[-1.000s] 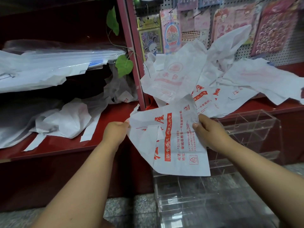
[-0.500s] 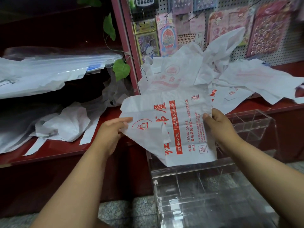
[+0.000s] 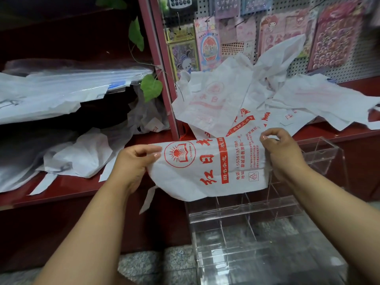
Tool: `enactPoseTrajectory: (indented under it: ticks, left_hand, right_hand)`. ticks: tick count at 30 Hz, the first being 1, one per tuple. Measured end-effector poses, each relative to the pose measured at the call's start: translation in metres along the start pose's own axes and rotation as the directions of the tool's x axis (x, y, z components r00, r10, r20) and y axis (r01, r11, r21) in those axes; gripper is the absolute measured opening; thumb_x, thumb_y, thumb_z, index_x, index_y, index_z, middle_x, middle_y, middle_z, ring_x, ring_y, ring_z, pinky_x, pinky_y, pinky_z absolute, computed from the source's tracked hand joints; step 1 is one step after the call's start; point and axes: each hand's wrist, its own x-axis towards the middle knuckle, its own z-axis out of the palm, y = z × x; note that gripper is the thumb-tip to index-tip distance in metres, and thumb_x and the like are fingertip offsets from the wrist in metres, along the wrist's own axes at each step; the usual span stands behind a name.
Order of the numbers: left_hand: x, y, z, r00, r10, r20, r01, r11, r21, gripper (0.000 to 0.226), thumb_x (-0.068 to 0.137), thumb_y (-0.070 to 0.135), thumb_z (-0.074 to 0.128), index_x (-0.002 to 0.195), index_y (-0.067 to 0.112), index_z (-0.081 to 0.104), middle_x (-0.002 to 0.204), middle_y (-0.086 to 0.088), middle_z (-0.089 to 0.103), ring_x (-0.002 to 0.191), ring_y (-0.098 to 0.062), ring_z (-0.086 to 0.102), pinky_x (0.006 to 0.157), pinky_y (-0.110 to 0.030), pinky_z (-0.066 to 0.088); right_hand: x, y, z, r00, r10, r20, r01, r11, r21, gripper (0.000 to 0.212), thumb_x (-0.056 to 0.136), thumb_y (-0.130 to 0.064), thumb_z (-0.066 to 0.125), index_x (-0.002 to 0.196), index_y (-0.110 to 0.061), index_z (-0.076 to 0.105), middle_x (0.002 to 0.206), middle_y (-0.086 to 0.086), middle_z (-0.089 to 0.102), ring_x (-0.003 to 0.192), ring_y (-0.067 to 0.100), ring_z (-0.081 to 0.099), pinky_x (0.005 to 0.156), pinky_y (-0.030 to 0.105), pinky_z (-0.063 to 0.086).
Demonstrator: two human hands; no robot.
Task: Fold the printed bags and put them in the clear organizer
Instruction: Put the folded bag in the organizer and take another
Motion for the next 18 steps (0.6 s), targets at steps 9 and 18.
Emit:
enactPoseTrajectory:
  ticks: [9,18]
  left_hand:
    - [-0.005,0.013,-0.012,0.998,0.039,0.039,-0.04,0.999,0.02,0.039,0.073,-0.012,0.072,0.099,0.016,0.073,0.096,-0.001,0.076,0.092,-0.015,0.072,0.081,-0.024,0.057]
    - [-0.012,0.023,-0.012,0.96,0.277,0.033,-0.264,0.863,0.431,0.022,0.081,0.006,0.076,0.087,0.027,0.074,0.097,0.014,0.067,0.082,0.015,0.061,0.071,-0.001,0.043]
  right_hand:
    - [-0.002,-0.013,-0.008,0.96,-0.113,0.257,0.128,0.991,-0.042,0.03,0.08,0.002,0.07,0.1,-0.02,0.072,0.112,0.002,0.07,0.104,0.018,0.067,0.092,0.04,0.054]
    - [-0.003,-0.016,-0.009,0.91,-0.373,0.179,0.413,0.844,-0.343,0.025,0.081,-0.013,0.075,0.1,-0.027,0.07,0.099,-0.002,0.067,0.094,0.014,0.063,0.083,0.019,0.051]
